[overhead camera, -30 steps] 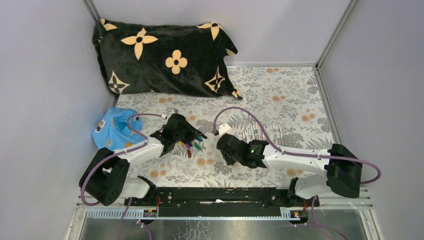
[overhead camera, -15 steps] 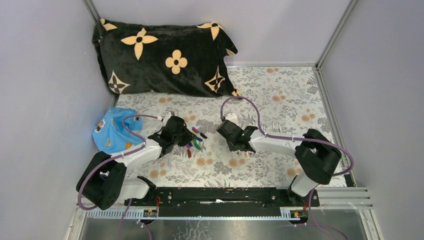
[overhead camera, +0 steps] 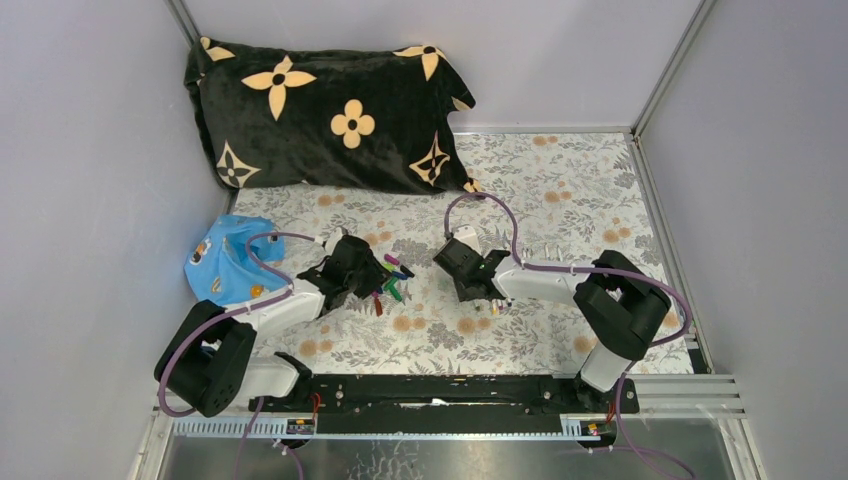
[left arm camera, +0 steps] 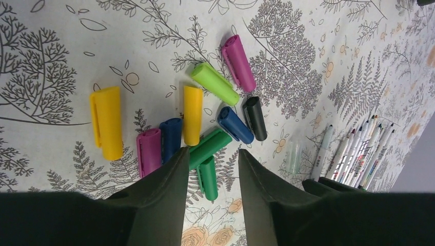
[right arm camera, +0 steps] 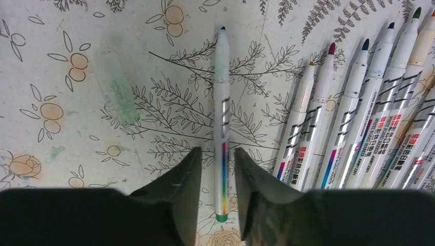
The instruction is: Open the pen caps
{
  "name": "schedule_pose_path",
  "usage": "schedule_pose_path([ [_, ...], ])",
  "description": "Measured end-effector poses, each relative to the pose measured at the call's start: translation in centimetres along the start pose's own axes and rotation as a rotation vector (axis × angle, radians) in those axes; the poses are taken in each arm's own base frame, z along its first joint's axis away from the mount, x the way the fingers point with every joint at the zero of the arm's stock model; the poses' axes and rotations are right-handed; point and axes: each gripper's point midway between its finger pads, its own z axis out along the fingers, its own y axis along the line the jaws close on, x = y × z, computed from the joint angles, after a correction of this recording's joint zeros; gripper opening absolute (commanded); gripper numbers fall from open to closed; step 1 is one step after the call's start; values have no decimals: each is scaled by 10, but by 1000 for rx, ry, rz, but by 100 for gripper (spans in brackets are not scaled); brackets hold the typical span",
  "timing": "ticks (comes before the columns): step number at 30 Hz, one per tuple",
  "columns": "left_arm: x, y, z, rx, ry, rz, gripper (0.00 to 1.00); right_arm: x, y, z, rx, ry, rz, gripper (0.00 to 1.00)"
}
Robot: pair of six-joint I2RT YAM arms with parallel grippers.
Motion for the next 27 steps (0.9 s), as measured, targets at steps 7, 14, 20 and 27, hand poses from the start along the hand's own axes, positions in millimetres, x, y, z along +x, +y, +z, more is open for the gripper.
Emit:
schedule_pose_path([
  [7,-1,1,0,-5,-4,0,52,-2,-3,1,14,-10,5,53],
  [14,-6,-3,-14,-2,-16,11,62,-7,-6,-9,9,-24,-9,59],
  [20,-41,-52,-63,142,-137,50,73,-43,-9,-55,-61,-166,30,81],
  [27,-63,-72,-114,217,-257,133,99,-77,-34,-108,-60,-363,119,100],
])
